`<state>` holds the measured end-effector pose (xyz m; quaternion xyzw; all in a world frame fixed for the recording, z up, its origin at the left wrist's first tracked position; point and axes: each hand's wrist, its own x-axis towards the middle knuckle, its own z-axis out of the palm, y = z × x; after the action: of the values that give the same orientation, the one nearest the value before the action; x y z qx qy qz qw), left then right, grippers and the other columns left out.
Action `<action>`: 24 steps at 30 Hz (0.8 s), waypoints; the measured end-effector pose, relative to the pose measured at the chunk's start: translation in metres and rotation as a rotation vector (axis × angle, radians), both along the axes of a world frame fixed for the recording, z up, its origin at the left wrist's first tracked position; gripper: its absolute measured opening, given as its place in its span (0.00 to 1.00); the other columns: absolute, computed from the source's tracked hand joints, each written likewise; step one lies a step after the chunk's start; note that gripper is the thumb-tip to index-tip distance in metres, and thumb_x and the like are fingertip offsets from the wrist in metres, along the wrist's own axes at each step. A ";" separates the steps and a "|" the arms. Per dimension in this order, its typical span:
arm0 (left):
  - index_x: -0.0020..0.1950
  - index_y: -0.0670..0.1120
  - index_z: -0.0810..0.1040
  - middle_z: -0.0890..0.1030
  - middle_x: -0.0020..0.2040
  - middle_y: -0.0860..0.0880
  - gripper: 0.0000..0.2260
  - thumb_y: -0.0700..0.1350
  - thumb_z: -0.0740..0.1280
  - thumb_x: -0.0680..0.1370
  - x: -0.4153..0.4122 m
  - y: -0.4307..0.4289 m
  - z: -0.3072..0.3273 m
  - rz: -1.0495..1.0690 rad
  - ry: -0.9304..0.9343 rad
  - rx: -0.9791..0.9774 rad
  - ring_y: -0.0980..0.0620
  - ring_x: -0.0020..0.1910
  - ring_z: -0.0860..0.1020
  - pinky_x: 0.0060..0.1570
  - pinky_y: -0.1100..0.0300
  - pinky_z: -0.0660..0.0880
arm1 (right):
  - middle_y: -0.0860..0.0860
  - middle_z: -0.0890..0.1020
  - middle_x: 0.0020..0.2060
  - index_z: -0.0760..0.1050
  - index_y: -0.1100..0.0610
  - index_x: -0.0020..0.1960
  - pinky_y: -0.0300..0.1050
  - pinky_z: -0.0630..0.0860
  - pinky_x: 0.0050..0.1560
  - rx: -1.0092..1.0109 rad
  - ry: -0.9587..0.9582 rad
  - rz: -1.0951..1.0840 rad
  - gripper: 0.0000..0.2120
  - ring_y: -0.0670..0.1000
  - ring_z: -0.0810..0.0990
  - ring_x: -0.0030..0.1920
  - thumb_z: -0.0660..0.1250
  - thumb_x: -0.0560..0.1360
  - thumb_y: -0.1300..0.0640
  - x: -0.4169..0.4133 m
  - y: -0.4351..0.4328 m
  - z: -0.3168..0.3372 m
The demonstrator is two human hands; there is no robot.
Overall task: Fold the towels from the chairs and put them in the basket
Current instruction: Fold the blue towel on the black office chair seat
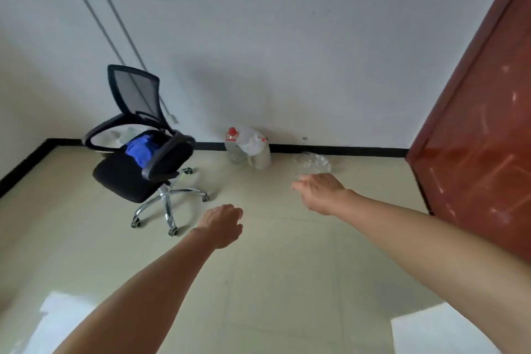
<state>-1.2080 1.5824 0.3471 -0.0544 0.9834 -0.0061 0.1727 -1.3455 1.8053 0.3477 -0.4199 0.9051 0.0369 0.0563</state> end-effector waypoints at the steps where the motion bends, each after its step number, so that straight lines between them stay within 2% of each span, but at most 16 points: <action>1: 0.64 0.50 0.74 0.77 0.61 0.47 0.16 0.53 0.59 0.79 0.010 -0.029 0.001 0.040 -0.003 -0.008 0.44 0.59 0.76 0.54 0.53 0.72 | 0.55 0.77 0.54 0.72 0.55 0.62 0.48 0.71 0.42 0.005 0.012 0.021 0.18 0.59 0.79 0.49 0.56 0.75 0.65 0.000 -0.030 0.001; 4: 0.60 0.49 0.75 0.78 0.58 0.48 0.14 0.51 0.60 0.78 0.038 -0.114 0.009 0.138 -0.006 -0.031 0.44 0.57 0.77 0.51 0.55 0.72 | 0.55 0.74 0.50 0.71 0.56 0.61 0.48 0.66 0.39 -0.003 0.020 0.061 0.17 0.59 0.78 0.48 0.55 0.75 0.65 0.007 -0.118 0.006; 7: 0.58 0.48 0.77 0.79 0.57 0.49 0.12 0.49 0.60 0.77 0.068 -0.195 0.019 0.247 0.013 -0.036 0.45 0.56 0.78 0.52 0.54 0.75 | 0.55 0.74 0.53 0.71 0.54 0.63 0.48 0.67 0.40 -0.035 0.015 0.132 0.19 0.59 0.78 0.51 0.54 0.75 0.65 0.022 -0.210 0.006; 12: 0.59 0.48 0.77 0.78 0.58 0.49 0.13 0.49 0.61 0.78 0.090 -0.299 0.015 0.399 0.002 -0.036 0.46 0.57 0.77 0.52 0.55 0.73 | 0.54 0.74 0.55 0.70 0.52 0.65 0.49 0.70 0.44 -0.053 -0.025 0.294 0.20 0.59 0.79 0.52 0.54 0.76 0.63 0.034 -0.335 0.005; 15: 0.59 0.48 0.76 0.79 0.58 0.48 0.13 0.50 0.61 0.78 0.085 -0.335 0.002 0.451 -0.014 -0.001 0.46 0.56 0.77 0.53 0.55 0.74 | 0.54 0.74 0.55 0.69 0.52 0.64 0.49 0.72 0.46 -0.006 -0.039 0.332 0.18 0.59 0.78 0.52 0.55 0.76 0.62 0.021 -0.387 0.000; 19: 0.61 0.47 0.76 0.78 0.59 0.48 0.14 0.50 0.61 0.78 0.057 -0.395 -0.015 0.490 -0.022 0.040 0.45 0.57 0.77 0.53 0.55 0.73 | 0.53 0.74 0.55 0.68 0.51 0.65 0.47 0.68 0.43 0.048 -0.060 0.352 0.19 0.58 0.78 0.51 0.55 0.76 0.61 -0.023 -0.471 -0.023; 24: 0.63 0.50 0.74 0.77 0.59 0.49 0.15 0.50 0.61 0.78 0.013 -0.483 -0.011 0.583 0.022 0.073 0.46 0.58 0.76 0.51 0.56 0.72 | 0.54 0.73 0.54 0.66 0.52 0.67 0.49 0.70 0.43 0.063 -0.083 0.363 0.19 0.58 0.78 0.49 0.57 0.76 0.61 -0.080 -0.575 -0.039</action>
<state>-1.1954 1.0993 0.3365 -0.3284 0.9278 0.0798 0.1582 -1.4251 1.2301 0.3083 -0.5753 0.8098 0.0574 0.0993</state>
